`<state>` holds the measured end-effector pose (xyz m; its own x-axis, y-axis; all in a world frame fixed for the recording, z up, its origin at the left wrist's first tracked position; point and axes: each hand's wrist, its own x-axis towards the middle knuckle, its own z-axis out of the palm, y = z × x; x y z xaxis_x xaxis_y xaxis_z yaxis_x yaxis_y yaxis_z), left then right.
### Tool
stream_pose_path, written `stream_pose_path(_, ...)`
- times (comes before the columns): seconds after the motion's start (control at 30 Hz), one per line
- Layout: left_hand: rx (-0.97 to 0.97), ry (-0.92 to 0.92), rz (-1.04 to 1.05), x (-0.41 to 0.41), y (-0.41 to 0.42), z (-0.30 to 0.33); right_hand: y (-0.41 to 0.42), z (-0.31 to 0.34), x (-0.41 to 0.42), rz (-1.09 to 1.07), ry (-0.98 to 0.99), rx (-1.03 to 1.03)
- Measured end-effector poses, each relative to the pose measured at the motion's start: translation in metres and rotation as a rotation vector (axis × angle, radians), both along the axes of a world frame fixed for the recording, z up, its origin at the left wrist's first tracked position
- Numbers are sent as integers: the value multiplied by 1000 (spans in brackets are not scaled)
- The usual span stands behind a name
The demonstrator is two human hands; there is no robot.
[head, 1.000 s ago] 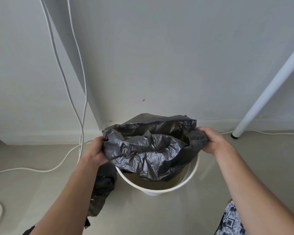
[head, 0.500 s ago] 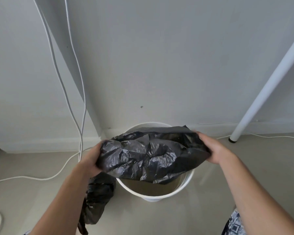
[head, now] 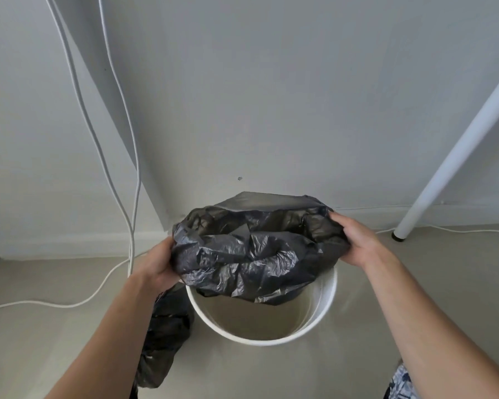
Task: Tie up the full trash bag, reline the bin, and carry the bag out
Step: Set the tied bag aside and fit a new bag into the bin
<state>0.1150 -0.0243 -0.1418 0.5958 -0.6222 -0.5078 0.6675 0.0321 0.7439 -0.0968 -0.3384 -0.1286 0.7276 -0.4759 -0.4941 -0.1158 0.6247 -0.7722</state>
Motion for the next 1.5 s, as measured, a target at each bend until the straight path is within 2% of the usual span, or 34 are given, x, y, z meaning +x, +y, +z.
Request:
stream_pose_path(0.17, -18, 53, -3, 3, -7, -12, -3, -1, 21, 45, 132, -28)
stream_pose_path(0.37, -52, 165, 10, -10, 6, -25, -1, -9, 8, 62, 328, 20)
stream_pose_path(0.53, -56, 105, 19, -17, 14, -17, 6, 1, -4, 57, 274, 31)
stream_pose_path(0.73, -57, 15, 84, -4, 2, 8, -1, 22, 0, -131, -72, 32)
stream_pose_path(0.87, -73, -22, 98, 7, -10, 15, -5, 26, 9, -132, -159, 33)
stream_pose_path(0.97, -34, -3, 96, 11, -18, 9, -6, 17, 19, -152, -74, 62)
stream_pose_path(1.13, -31, 109, 77, 1, -8, -11, -5, -1, 12, -30, 160, 54)
stream_pose_path(1.27, -132, 154, 81, -12, 13, -19, -2, 2, -2, -3, 145, 74)
stream_pose_path(1.5, -178, 178, 21, -35, 40, -19, 12, 7, -29, 4, 168, 30)
